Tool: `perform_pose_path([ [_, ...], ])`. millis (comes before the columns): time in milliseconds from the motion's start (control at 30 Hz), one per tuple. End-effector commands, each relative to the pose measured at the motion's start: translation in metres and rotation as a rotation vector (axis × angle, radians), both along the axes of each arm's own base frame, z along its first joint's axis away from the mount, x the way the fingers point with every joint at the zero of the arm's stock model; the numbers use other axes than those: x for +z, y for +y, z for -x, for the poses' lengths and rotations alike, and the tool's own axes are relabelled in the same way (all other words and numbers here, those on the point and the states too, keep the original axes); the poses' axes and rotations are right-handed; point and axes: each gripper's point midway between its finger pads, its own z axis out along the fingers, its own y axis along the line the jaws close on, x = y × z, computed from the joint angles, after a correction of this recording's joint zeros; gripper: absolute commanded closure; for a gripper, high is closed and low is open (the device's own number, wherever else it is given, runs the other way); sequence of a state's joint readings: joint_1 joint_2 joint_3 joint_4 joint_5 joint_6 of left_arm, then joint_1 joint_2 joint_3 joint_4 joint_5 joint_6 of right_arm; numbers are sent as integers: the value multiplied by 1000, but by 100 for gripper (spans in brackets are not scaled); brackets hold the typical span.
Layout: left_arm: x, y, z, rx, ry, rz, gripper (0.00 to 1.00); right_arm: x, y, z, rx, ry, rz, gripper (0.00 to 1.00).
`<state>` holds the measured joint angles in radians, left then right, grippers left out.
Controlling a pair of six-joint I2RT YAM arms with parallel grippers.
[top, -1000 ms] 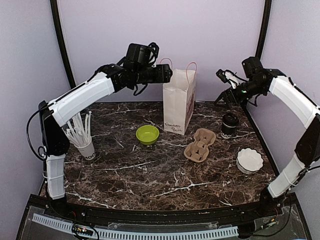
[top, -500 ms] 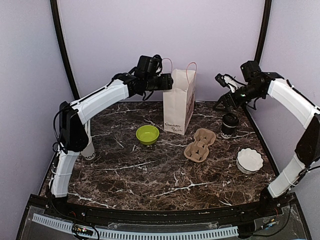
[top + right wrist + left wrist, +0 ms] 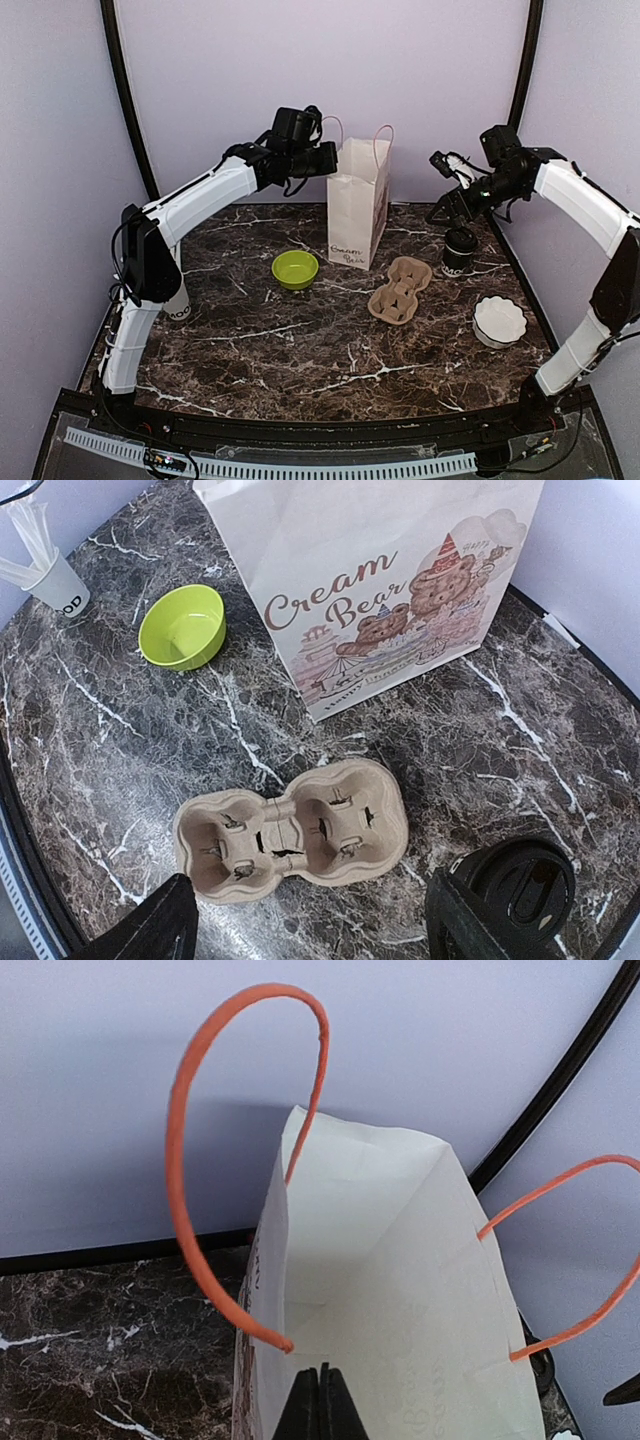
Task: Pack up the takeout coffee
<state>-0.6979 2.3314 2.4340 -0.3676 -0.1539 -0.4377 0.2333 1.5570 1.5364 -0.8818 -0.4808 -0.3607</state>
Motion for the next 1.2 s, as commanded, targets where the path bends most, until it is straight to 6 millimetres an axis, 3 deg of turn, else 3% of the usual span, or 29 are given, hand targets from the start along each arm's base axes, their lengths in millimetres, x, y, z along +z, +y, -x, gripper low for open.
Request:
perform_pose_path([
  [0, 60, 4, 18, -59, -74, 67, 100, 14, 1, 3, 2, -56, -9, 21],
  [267, 123, 3, 62, -229, -136, 132, 100, 18, -4, 7, -14, -84, 4, 21],
  [367, 144, 15, 78, -233, -152, 145, 100, 19, -6, 8, -19, -95, 9, 21],
  [433, 141, 25, 77, -185, -139, 121, 96, 19, -5, 8, -18, -97, 8, 21],
  [467, 135, 31, 73, -151, -131, 93, 86, 18, -5, 7, -16, -95, 5, 21],
  [500, 130, 40, 65, -85, -133, 67, 64, 18, -4, 7, -12, -90, 1, 21],
  [567, 117, 46, 54, -34, -127, 26, 41, 17, -2, 6, -7, -78, -5, 21],
  [633, 105, 44, 44, -23, -122, 11, 33, 18, -1, 5, -3, -72, -9, 21],
  [1100, 56, 28, -11, -15, -139, 46, 27, 9, -2, 6, -8, -60, -1, 21],
  [1167, 42, 25, -23, -21, -123, 60, 28, 7, -2, 6, -7, -56, 0, 21],
])
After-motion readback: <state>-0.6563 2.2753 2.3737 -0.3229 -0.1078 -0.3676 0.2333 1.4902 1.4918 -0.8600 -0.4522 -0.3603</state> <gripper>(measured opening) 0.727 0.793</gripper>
